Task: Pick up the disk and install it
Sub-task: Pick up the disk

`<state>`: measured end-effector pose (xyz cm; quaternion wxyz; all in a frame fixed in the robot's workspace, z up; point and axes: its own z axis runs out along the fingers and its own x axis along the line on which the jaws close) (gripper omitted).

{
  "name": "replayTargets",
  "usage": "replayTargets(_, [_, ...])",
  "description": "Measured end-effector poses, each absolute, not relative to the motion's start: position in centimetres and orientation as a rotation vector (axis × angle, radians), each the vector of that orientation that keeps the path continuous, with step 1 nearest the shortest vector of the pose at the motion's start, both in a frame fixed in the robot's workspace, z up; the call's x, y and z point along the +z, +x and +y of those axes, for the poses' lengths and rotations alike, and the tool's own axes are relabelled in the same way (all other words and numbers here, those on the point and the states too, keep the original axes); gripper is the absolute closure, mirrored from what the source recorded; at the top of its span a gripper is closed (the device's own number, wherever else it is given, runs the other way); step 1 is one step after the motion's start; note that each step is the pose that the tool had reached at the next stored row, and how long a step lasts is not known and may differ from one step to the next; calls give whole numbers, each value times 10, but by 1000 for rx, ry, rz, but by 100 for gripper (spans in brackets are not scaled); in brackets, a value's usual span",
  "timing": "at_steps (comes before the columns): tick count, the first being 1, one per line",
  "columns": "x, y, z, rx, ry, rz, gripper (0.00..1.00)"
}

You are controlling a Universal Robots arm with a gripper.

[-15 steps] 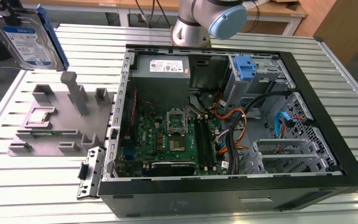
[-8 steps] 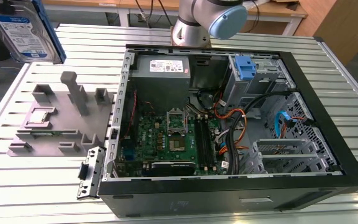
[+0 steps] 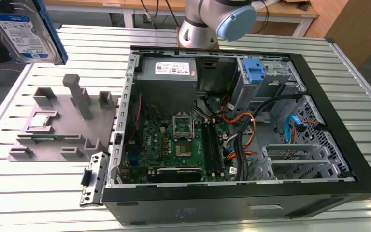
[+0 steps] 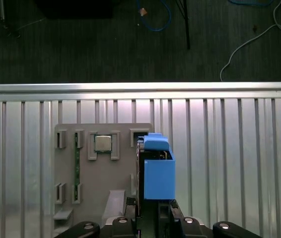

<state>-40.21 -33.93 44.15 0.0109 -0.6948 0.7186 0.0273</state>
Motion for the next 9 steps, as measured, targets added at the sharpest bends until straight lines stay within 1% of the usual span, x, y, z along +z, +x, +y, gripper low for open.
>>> replayTargets(9, [443,-402,-339,85,-2168,2242,65])
